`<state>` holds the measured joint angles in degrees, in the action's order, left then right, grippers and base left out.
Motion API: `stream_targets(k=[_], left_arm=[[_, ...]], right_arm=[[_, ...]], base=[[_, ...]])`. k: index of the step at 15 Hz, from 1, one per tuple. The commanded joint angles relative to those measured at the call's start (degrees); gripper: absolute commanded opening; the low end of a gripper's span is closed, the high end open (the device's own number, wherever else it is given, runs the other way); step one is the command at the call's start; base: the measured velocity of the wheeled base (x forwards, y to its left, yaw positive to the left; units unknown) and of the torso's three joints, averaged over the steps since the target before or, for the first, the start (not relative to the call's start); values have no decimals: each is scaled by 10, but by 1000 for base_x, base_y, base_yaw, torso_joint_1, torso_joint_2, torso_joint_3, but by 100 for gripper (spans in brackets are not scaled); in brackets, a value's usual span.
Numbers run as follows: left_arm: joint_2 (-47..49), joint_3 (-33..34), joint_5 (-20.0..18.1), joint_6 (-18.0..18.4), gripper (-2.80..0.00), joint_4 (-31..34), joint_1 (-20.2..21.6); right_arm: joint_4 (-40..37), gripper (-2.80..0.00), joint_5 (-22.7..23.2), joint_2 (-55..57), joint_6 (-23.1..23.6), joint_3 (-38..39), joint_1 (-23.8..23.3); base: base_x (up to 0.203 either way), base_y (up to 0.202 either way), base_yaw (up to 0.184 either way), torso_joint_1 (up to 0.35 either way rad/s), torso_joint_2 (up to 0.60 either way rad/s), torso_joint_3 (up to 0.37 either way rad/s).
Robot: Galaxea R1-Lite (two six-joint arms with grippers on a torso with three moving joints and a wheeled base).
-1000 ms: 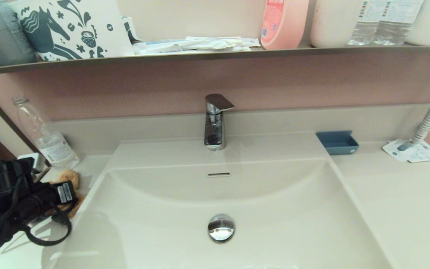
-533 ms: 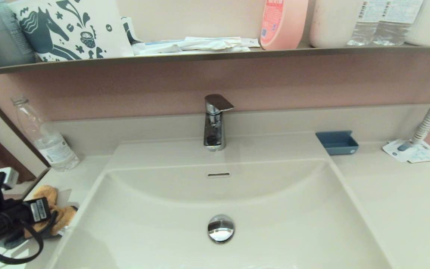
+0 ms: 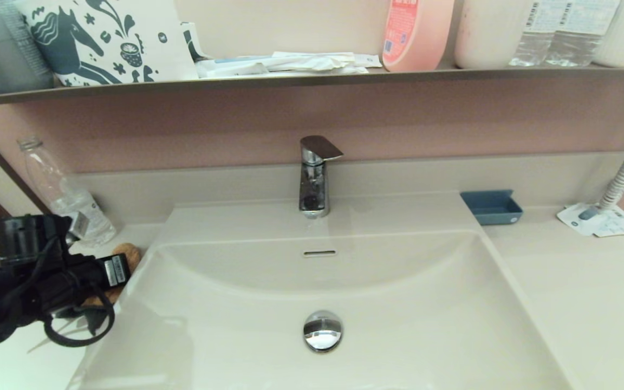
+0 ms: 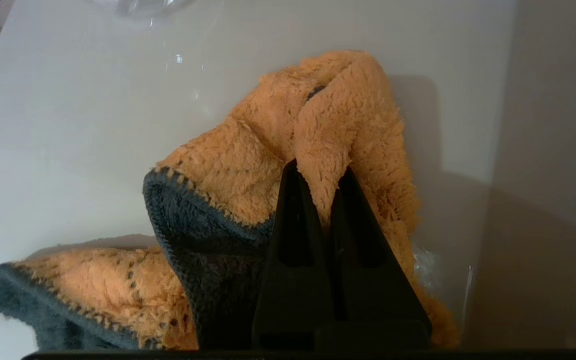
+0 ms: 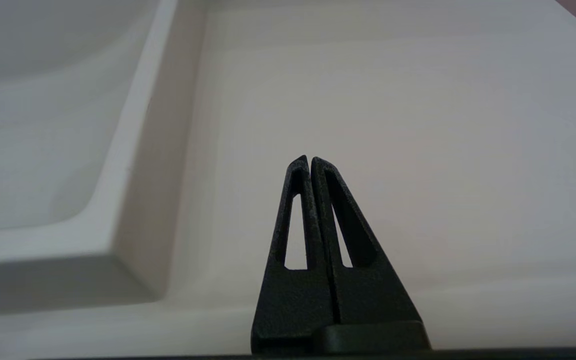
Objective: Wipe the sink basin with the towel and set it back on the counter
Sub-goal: Wipe the sink
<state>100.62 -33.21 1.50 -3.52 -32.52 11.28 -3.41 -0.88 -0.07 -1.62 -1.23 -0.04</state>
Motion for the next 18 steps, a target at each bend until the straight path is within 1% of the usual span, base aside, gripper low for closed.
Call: stream_targets(k=[1, 4, 8, 13, 16, 18], left_arm=[[26, -37, 5, -2, -280, -12, -22], [72, -92, 5, -6, -280, -8, -32], [98, -154, 5, -7, -280, -3, -37], [108, -206, 3, -11, -280, 22, -69], [120, -237, 3, -11, -280, 24, -74], [121, -253, 3, -11, -280, 46, -73]], right_arm=[[0, -280, 0, 1, 0, 0, 0], [0, -280, 0, 1, 0, 0, 0], [0, -280, 0, 1, 0, 0, 0], [0, -280, 0, 1, 0, 0, 0], [0, -280, 0, 1, 0, 0, 0], [0, -280, 0, 1, 0, 0, 0]], base=[[0, 0, 0, 0, 0, 0], [0, 0, 0, 0, 0, 0], [0, 0, 0, 0, 0, 0], [0, 0, 0, 0, 0, 0], [0, 0, 0, 0, 0, 0], [0, 0, 0, 0, 0, 0]])
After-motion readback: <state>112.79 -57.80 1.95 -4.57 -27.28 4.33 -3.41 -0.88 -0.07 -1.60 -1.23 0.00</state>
